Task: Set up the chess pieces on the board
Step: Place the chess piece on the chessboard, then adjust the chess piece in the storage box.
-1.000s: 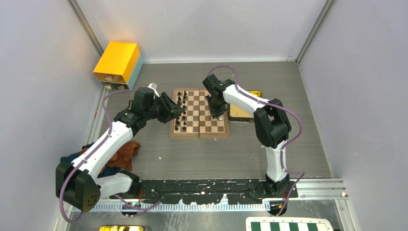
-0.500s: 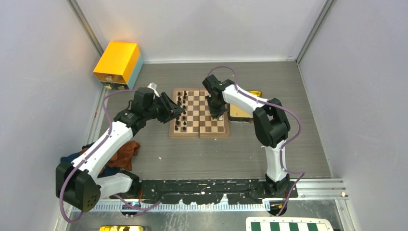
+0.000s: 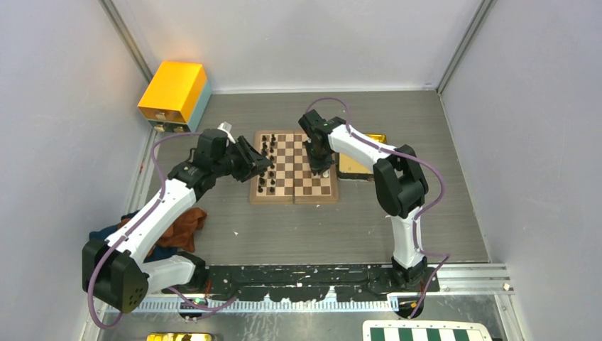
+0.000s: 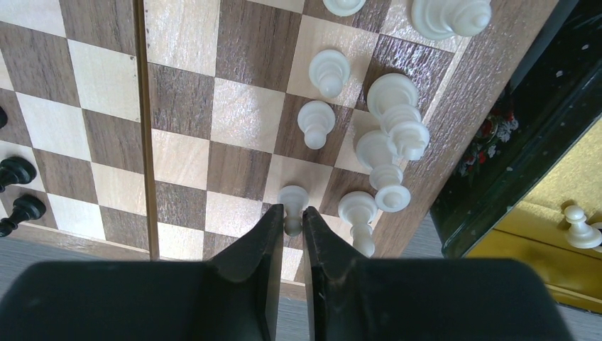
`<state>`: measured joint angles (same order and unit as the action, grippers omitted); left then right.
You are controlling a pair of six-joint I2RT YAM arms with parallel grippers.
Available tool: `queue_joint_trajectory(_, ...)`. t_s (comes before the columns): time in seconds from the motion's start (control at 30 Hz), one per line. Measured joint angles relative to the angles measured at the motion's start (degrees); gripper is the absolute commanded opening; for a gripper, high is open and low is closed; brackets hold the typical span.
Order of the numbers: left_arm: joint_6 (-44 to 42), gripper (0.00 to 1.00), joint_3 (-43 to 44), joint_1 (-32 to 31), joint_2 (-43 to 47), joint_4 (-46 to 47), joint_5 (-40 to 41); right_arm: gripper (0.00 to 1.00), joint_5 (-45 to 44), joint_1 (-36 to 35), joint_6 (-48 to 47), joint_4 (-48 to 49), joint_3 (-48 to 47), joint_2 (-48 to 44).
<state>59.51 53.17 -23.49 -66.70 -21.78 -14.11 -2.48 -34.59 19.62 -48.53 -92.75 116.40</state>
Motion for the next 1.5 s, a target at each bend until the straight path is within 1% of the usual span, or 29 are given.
queue_joint_trajectory(0.17,-0.02,0.46,0.00,0.00,0.00,0.00,-0.02,0.26,0.00,0.00,-0.02,-0.15,-0.61,0.00)
queue_joint_trajectory(0.67,-0.13,0.46,0.00,0.00,0.09,-0.04,0.00,0.29,-0.07,-0.02,-0.07,-0.61,-1.55,-0.28)
queue_joint_trajectory(0.73,-0.26,0.47,0.00,0.00,0.35,-0.20,0.02,0.31,-0.15,-0.07,-0.07,-0.83,-1.55,-0.92)
queue_joint_trajectory(0.83,-0.70,0.48,0.00,0.00,1.09,-0.46,0.17,0.33,-0.61,-0.09,-0.09,-1.27,-1.57,-3.21)
queue_joint_trajectory(0.97,-1.79,0.51,0.09,0.00,1.77,-0.92,0.22,0.40,-3.10,-0.04,-0.07,-1.44,-1.57,-8.94)
queue_joint_trajectory(1.03,-2.40,0.51,0.20,0.00,1.79,-1.29,0.17,0.44,-5.07,0.28,-0.07,-1.29,-1.51,-12.48)
queue_joint_trajectory(1.1,-3.17,0.52,0.42,0.00,1.77,-1.66,-0.07,0.46,-6.78,0.85,-0.07,-0.92,-1.29,-15.32)
queue_joint_trajectory(1.2,-4.22,0.53,1.09,0.00,1.77,-2.38,-0.70,0.48,-8.59,3.52,-0.07,0.28,-0.11,-18.25)
queue_joint_trajectory(1.27,-4.81,0.53,1.55,0.00,1.77,-2.58,-1.33,0.49,-9.73,6.29,-0.17,1.05,0.79,-18.08)
queue_joint_trajectory(1.37,-5.84,0.53,1.92,0.00,1.77,-2.82,-2.19,0.49,-10.99,9.55,-0.66,1.46,1.88,-15.47)
queue_joint_trajectory(1.5,-6.56,0.54,1.92,0.00,1.75,-2.97,-3.21,0.49,-12.02,12.87,-1.86,2.01,2.19,-8.61)
